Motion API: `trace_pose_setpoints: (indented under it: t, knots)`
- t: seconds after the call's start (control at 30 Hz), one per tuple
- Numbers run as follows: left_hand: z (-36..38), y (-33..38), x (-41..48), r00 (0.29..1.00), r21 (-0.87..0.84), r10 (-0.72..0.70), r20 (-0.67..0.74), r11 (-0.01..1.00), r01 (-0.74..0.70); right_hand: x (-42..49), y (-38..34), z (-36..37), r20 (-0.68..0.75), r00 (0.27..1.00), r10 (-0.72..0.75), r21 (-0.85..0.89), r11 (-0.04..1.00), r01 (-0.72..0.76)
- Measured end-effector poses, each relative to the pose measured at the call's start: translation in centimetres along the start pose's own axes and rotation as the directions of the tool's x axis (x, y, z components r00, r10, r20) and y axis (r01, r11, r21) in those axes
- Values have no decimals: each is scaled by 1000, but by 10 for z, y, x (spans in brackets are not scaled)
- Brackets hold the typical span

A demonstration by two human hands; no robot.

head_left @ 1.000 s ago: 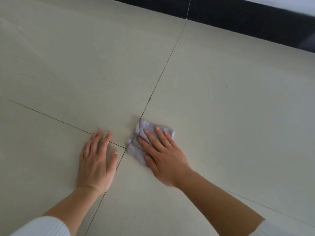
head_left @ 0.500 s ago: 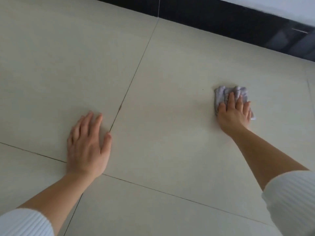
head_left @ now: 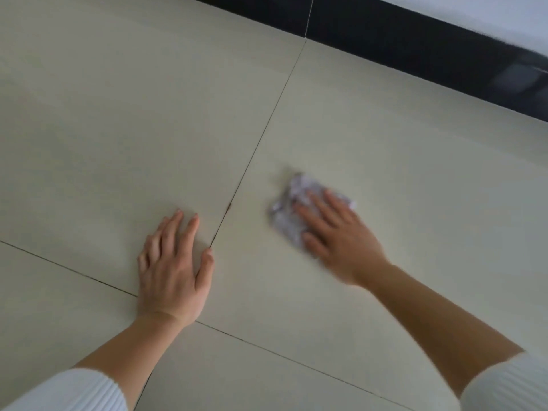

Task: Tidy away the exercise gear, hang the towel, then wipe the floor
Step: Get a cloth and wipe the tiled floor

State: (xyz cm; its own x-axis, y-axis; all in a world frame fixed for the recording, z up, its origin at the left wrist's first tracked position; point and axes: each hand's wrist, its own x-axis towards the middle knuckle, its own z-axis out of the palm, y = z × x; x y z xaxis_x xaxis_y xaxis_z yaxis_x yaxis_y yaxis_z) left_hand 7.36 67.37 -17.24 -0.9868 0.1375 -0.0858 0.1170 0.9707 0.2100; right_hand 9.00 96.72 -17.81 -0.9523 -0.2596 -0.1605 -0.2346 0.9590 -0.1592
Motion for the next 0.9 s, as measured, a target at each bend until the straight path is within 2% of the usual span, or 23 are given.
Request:
trace_pose_setpoints:
  t: [0.03, 0.07, 0.1, 0.13, 0.17, 0.23, 0.27, 0.3, 0.33, 0.4, 0.5, 0.53, 0.6, 0.63, 0.7, 0.73, 0.77, 0.83, 0.9]
  knots:
    - [0, 0, 0, 1000, 1, 0, 2, 1000, 0, -3, 23, -3, -31, 991, 132, -6, 991, -132]
    - [0, 0, 0, 1000, 3, 2, 4, 1000, -2, -4, 44, -9, -53, 941, 334, 44, 942, -332]
    - [0, 0, 0, 1000, 7, 4, 6, 1000, -4, -4, 63, -16, -52, 837, 544, 117, 836, -536]
    - [0, 0, 1, 1000, 11, 4, 7, 1000, -4, 0, 77, -24, -35, 702, 711, 192, 694, -694]
    - [0, -1, 1, 1000, 11, 6, 5, 1000, -6, 6, 85, -31, -7, 563, 826, 254, 546, -798]
    - [0, -1, 1, 1000, 7, 13, 1, 1000, -13, 29, 93, -44, 57, 362, 930, 311, 328, -892]
    - [-1, -1, 1, 1000, 7, 16, -4, 1000, -15, 46, 92, -48, 86, 314, 946, 320, 272, -908]
    - [-1, -1, 1, 1000, 9, 17, -7, 1000, -17, 64, 88, -51, 115, 307, 945, 321, 257, -911]
    - [0, -1, 1, 1000, 11, 20, -6, 1000, -19, 82, 82, -54, 131, 344, 930, 317, 289, -903]
    - [0, 0, 1, 1000, 13, 18, -4, 1000, -18, 122, 56, -53, 118, 500, 858, 286, 452, -845]
    - [0, 0, 1, 1000, 18, 14, -5, 1000, -14, 177, -4, -46, 89, 732, 675, 221, 703, -675]
    - [0, 0, 2, 1000, 17, 15, -5, 1000, -15, 188, -28, -42, 80, 807, 585, 172, 789, -590]
    - [0, -1, 2, 1000, 18, 18, -9, 1000, -18, 193, -72, -36, 52, 946, 320, 81, 943, -324]
    - [0, -1, 2, 1000, 17, 20, -10, 1000, -20, 189, -85, -36, 72, 980, 184, 90, 978, -190]
    - [0, -1, 2, 1000, 17, 23, -13, 1000, -23, 174, -85, -39, 107, 994, -3, 136, 991, -12]
    - [0, -1, 2, 1000, 18, 24, -15, 1000, -23, 165, -73, -41, 112, 993, -34, 133, 991, 19]
    - [1, -1, 1, 1000, 19, 22, -18, 1000, -22, 155, -57, -43, 111, 994, -5, 121, 993, -8]
    - [1, -1, 1, 999, 18, 18, -28, 1000, -17, 128, -21, -41, 82, 973, 214, 130, 966, -223]
    - [2, 0, 1, 999, 15, 20, -29, 1000, -20, 87, 9, -37, 46, 865, 499, 174, 849, -499]
